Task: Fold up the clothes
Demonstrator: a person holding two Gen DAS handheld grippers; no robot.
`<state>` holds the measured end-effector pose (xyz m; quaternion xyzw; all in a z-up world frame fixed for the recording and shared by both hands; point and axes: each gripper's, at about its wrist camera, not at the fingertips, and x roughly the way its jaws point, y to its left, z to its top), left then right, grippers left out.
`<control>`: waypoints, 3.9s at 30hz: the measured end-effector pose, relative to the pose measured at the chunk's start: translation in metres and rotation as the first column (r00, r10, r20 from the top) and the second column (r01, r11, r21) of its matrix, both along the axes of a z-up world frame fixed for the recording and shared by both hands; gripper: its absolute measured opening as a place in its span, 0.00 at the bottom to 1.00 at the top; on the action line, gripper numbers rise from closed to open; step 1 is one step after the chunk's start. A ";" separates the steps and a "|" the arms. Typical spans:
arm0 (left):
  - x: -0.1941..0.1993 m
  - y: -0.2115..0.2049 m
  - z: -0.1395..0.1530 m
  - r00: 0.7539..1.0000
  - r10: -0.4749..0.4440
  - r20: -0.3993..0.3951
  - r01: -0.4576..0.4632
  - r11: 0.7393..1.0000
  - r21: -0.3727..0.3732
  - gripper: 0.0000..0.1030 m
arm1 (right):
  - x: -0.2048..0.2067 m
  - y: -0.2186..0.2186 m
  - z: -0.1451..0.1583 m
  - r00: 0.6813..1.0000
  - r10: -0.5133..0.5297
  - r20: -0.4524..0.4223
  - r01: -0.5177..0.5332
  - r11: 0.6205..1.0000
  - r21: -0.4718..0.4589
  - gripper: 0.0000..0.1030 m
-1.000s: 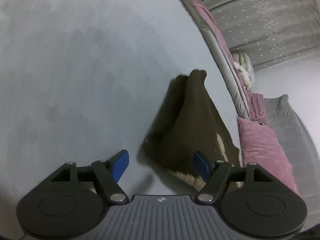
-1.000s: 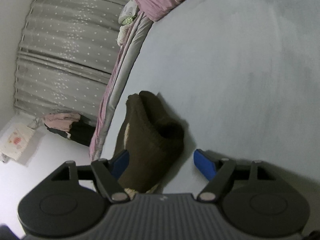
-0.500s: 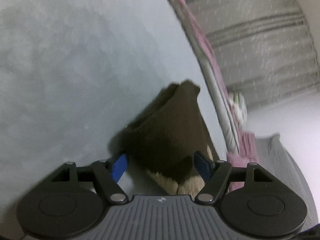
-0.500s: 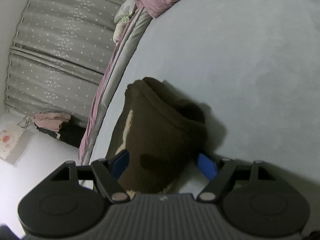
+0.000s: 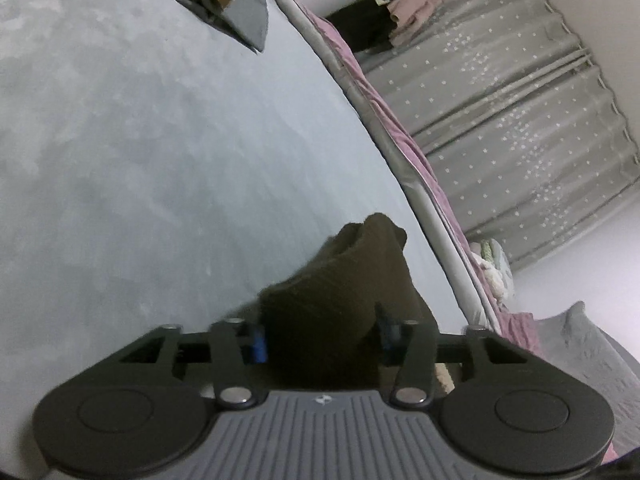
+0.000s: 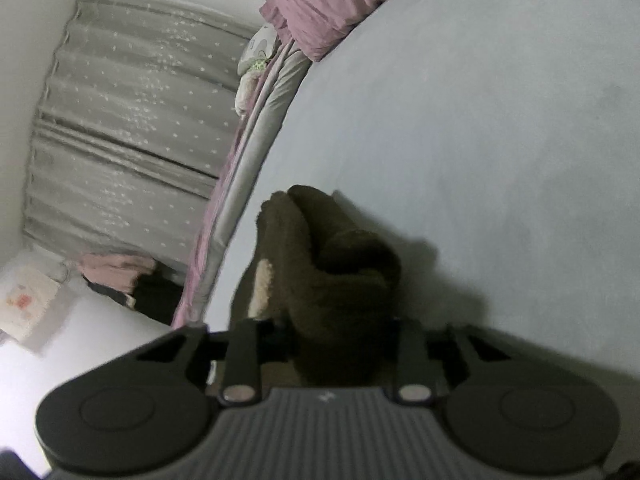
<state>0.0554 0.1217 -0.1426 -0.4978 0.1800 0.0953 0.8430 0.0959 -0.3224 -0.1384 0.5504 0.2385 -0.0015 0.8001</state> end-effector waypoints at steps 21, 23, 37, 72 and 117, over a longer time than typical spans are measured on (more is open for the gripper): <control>-0.095 0.029 0.043 0.996 -0.090 -0.025 0.091 0.996 0.011 0.22 | -0.101 0.018 0.064 1.000 0.015 -0.018 -0.016 0.994 -0.107 0.20; -0.109 0.032 0.042 0.995 -0.092 -0.029 0.092 0.996 0.002 0.22 | -0.119 0.021 0.067 1.000 0.017 -0.015 -0.019 0.993 -0.116 0.20; -0.165 0.044 0.038 0.986 -0.150 -0.072 0.152 0.988 0.028 0.32 | -0.194 0.021 0.029 0.999 0.016 -0.047 -0.022 0.990 -0.136 0.27; -0.105 -0.058 0.075 0.908 -0.391 -0.151 0.382 0.622 0.684 0.71 | -0.171 0.175 0.095 0.973 0.228 0.039 -0.061 0.419 -0.906 0.82; -0.036 -0.020 0.085 0.794 -0.527 -0.301 0.590 0.552 0.589 0.77 | -0.075 0.130 0.096 0.933 0.299 -0.201 -0.330 0.488 -0.808 0.91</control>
